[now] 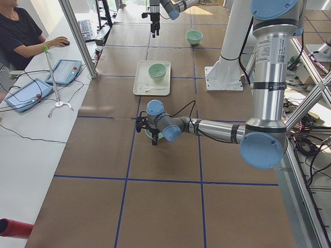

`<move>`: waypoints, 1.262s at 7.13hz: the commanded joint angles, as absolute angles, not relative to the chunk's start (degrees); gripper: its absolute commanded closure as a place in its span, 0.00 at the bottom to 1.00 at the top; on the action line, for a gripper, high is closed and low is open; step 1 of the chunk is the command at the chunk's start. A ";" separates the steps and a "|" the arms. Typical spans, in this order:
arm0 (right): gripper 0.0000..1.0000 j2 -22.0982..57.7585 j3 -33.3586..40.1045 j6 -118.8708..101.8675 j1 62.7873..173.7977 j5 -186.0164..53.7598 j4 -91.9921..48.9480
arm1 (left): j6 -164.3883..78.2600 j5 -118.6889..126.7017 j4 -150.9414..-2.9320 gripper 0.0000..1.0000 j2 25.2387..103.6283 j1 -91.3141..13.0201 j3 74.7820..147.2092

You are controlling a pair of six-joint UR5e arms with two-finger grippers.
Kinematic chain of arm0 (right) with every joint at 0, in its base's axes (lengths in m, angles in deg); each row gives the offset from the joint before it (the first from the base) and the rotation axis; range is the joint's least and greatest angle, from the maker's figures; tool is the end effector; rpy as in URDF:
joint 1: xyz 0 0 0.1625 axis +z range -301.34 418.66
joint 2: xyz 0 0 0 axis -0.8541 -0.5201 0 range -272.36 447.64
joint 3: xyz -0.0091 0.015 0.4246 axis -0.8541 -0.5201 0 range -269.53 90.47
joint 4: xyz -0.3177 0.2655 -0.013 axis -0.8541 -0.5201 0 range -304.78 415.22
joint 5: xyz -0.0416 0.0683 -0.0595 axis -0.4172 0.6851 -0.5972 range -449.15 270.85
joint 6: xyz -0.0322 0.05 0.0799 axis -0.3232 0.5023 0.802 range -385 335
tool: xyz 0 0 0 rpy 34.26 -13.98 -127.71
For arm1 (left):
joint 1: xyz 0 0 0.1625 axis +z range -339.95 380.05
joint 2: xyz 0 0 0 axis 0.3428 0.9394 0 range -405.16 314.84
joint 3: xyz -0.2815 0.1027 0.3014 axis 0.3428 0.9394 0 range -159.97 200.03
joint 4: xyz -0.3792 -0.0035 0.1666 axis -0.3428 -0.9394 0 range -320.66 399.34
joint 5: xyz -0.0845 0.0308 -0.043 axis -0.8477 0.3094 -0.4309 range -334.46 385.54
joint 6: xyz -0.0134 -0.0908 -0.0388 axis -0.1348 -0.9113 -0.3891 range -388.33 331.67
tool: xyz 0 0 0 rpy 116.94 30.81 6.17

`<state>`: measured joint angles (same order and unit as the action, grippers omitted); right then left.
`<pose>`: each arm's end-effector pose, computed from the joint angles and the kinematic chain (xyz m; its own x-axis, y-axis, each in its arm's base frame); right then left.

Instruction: Stack green bowls together

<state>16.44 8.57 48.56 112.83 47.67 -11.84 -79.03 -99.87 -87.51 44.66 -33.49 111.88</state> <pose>-0.3039 -0.5245 0.3551 0.4268 0.2602 0.8661 -0.1123 0.9655 -0.2348 0.2478 -0.4625 0.5775 0.6392 0.0038 -0.7690 0.0467 0.9979 0.0438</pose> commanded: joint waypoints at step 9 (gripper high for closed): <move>0.00 11.35 8.82 39.26 117.98 48.49 -11.84 | -114.63 -95.85 -69.92 1.00 78.82 -20.66 114.86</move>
